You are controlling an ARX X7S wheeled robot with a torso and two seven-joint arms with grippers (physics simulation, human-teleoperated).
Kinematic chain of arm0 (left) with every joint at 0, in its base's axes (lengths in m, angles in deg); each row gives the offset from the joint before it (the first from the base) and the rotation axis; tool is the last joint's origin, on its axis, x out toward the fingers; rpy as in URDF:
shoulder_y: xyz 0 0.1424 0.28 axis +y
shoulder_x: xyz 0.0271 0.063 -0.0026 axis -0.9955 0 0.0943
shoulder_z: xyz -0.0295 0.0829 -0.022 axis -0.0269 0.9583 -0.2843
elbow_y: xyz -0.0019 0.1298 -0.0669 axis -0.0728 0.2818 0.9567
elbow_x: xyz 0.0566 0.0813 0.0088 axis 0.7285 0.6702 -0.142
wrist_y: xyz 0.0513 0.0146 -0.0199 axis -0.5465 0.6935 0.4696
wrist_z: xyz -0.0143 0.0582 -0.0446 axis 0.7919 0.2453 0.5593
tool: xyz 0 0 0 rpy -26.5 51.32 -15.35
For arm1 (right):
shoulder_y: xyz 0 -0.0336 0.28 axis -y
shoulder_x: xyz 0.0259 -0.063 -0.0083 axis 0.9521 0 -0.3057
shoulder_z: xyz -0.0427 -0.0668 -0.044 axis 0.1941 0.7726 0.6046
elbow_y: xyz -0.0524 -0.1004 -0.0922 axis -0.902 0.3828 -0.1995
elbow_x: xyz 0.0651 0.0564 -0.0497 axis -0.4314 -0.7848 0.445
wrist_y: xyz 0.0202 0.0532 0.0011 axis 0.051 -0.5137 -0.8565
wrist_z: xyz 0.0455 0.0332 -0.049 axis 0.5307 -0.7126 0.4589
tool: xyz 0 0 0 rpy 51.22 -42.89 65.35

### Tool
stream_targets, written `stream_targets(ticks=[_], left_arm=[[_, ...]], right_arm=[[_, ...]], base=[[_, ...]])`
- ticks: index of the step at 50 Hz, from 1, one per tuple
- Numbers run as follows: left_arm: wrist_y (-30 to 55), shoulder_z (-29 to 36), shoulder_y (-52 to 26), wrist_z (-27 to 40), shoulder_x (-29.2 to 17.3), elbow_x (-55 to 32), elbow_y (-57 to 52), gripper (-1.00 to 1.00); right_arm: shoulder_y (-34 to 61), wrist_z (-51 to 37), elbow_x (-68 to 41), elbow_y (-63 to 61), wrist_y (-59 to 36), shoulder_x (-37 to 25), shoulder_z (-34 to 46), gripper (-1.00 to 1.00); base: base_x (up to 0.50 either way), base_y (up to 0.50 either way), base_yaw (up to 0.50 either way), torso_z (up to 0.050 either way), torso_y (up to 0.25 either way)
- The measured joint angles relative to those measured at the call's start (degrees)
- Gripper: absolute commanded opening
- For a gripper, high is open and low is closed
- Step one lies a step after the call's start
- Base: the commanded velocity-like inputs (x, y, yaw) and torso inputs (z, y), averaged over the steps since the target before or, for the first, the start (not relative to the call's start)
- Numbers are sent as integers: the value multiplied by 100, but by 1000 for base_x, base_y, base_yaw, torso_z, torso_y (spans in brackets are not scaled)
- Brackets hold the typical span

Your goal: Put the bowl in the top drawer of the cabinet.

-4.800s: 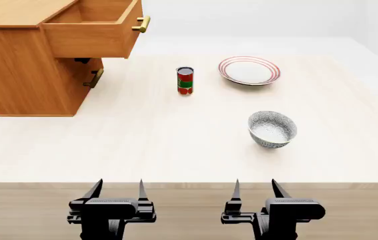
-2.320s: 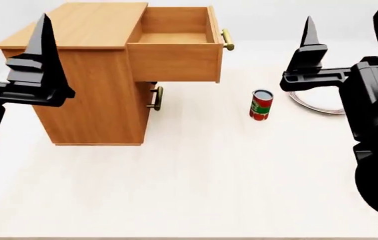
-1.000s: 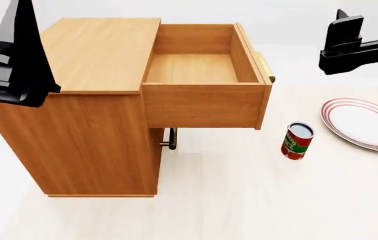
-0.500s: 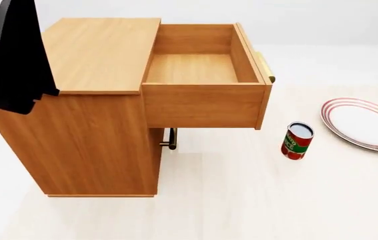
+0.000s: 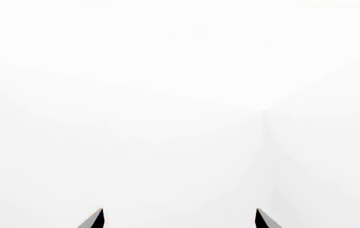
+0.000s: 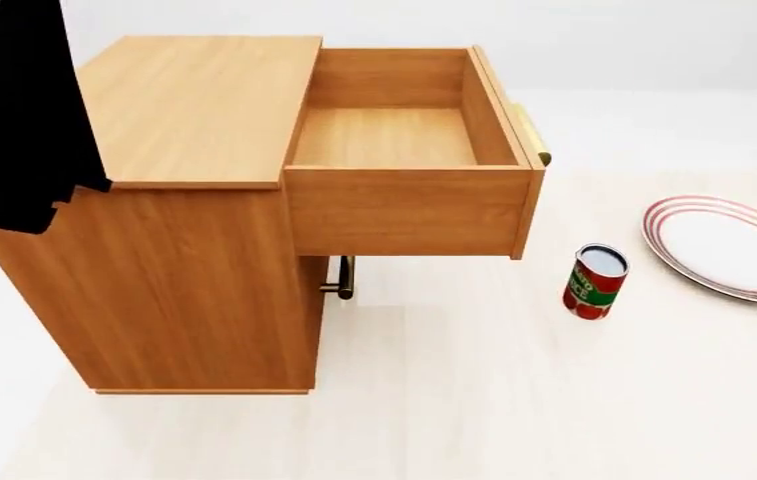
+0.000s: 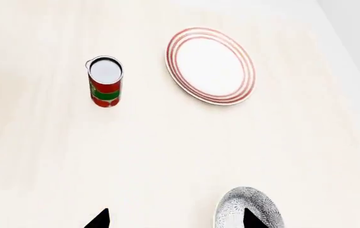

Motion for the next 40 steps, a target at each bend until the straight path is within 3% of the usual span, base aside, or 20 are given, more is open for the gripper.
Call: stream_targets(ticks=[27,40], left_arm=[[-83,45,25,25,-55,-58,26,100],[-59,68,24,103,-120,-156,44,100]], right_arm=[[164,4975,5560,-70,3,-391,1363,100],[-406,6052,6820,45,762,-276,1625,100]], base=[[0,0,0,0,0],[0,0,0,0,0]])
